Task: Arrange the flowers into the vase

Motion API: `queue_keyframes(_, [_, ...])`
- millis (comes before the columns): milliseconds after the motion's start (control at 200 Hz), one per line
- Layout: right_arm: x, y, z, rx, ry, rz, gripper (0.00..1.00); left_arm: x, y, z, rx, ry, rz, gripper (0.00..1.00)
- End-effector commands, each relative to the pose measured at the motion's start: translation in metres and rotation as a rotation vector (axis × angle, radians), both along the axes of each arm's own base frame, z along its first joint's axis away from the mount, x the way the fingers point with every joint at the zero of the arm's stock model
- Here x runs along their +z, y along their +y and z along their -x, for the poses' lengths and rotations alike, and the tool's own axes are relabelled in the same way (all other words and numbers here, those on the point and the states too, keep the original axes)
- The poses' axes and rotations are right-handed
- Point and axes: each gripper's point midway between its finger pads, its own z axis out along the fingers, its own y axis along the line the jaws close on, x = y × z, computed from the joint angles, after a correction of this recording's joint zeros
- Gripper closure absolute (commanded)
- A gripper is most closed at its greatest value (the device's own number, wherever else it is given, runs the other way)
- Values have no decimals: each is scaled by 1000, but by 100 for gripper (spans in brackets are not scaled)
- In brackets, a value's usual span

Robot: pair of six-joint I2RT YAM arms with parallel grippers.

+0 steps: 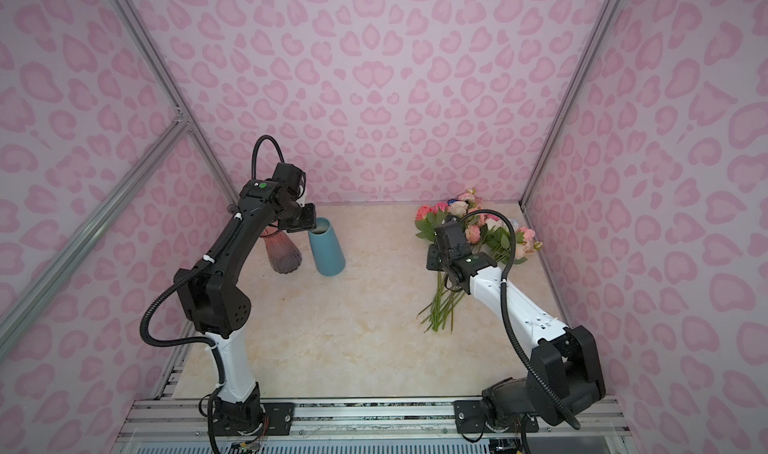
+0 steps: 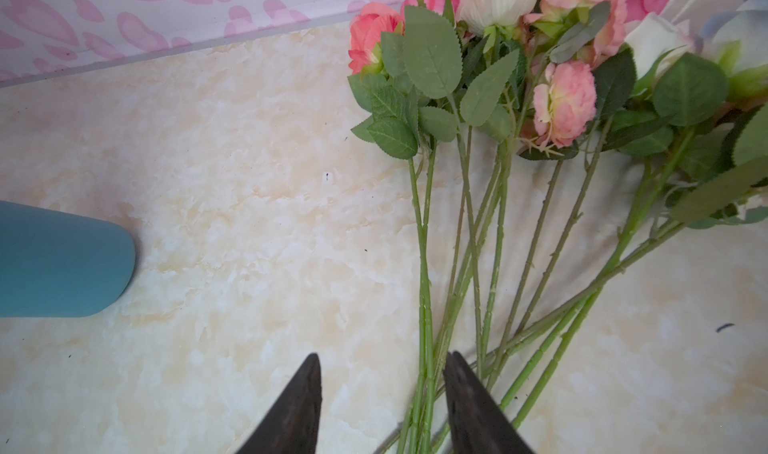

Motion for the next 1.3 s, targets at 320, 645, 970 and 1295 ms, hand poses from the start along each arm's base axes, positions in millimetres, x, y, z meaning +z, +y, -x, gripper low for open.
queue_keyframes(320, [-5,-1,5,0,18,9,51,-6,-2,1,-39,36,-13,69])
queue_keyframes(645, [-3,-2,8,0,11,6,51,-9,-1,7,-66,63,-28,71])
queue_keyframes(970, [-1,-2,11,4,6,2,51,-20,-3,9,-86,96,-30,75])
queue_keyframes(1295, [1,-1,11,8,3,-4,51,-14,-2,10,-92,85,-31,81])
